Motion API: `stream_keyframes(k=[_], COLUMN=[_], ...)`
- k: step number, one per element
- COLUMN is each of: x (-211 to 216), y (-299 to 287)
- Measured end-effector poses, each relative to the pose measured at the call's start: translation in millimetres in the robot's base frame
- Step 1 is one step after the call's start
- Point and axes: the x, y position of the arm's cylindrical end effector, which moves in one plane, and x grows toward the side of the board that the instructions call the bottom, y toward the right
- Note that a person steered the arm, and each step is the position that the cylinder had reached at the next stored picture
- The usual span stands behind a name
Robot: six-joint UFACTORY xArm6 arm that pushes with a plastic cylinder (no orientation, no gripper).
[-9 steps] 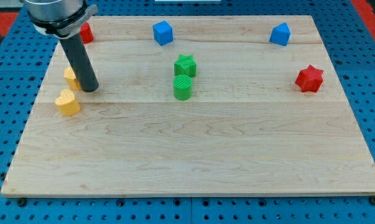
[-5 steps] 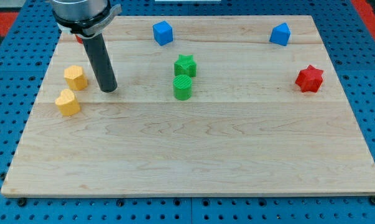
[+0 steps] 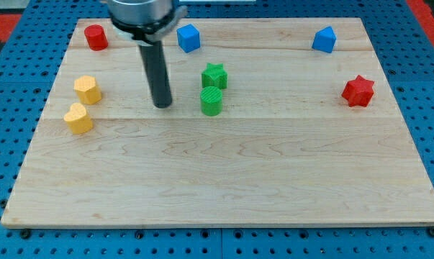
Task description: Move the red star diagonal to the green circle
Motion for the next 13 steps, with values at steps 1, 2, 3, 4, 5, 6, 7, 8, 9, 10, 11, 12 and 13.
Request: stream_keyframes(k=[1,2,3,4,5,6,7,8,9,10,11,12,13], x=[58,68,43,38,36,34,34,34,32,24,-11,-36,-44], y=[70,137,180,198,198,198,198,198,198,198,206,260,316])
